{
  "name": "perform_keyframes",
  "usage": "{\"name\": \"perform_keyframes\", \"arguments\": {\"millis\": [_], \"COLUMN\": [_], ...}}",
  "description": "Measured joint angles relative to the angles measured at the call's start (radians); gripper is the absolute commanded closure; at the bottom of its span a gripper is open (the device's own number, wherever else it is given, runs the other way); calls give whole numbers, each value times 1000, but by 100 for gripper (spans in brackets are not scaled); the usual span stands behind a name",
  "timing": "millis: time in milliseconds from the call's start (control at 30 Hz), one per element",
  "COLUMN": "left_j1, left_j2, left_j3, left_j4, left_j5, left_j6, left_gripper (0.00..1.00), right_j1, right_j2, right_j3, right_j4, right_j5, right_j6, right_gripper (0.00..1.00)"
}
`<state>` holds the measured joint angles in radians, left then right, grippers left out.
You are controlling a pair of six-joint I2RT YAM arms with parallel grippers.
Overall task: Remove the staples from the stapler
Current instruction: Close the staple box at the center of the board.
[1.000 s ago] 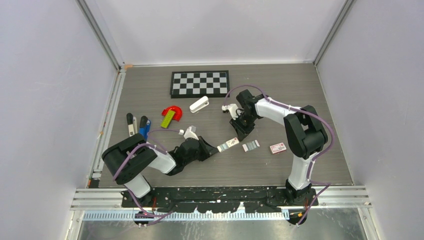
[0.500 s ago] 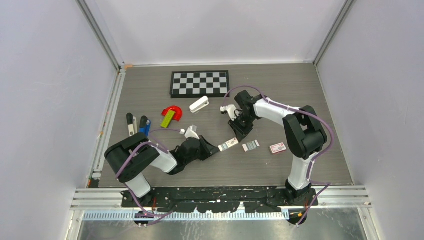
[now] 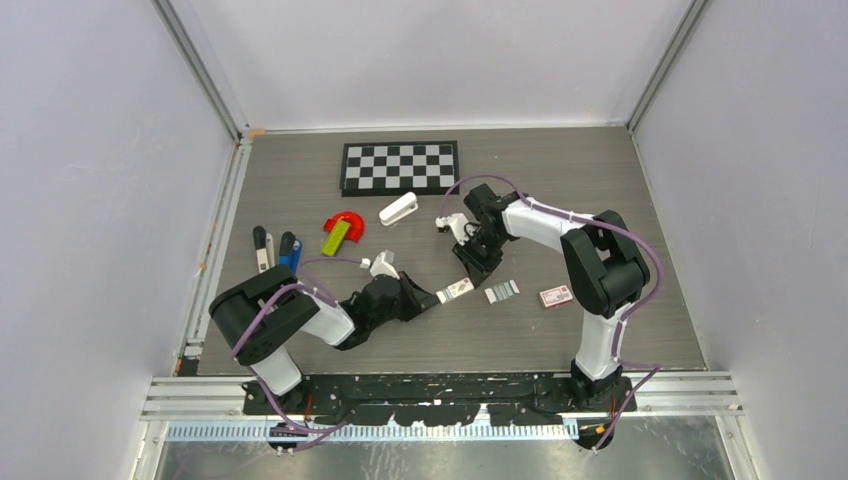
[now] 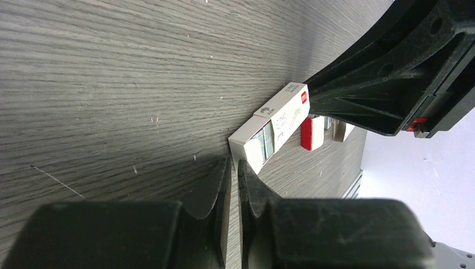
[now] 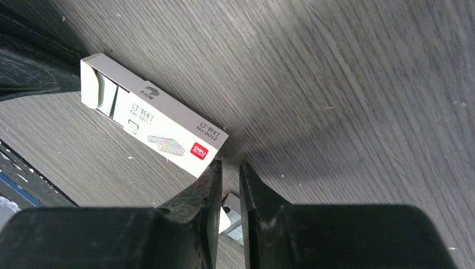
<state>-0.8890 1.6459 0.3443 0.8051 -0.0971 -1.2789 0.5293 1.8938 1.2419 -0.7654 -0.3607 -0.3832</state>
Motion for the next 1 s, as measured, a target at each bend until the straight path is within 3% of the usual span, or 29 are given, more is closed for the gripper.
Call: {"name": "perform_keyframes", "arguments": {"millis": [467, 767, 1000], "left_j1": [0, 0, 0], "left_j2": [2, -13, -61], "left_j3": [0, -11, -43], "left_j4": [8, 15, 15], "left_j5": [13, 15, 16], "left_j6": [1, 2, 3], "left_gripper": [89, 79, 77], "right_j1": [25, 25, 25], "right_j2": [0, 9, 9], "right_j3": [0, 11, 12], "right_j4": [0, -5, -6], "right_j5": [0, 8, 11], "right_j6": [1, 16, 20], "right_gripper": [76, 76, 76]}}
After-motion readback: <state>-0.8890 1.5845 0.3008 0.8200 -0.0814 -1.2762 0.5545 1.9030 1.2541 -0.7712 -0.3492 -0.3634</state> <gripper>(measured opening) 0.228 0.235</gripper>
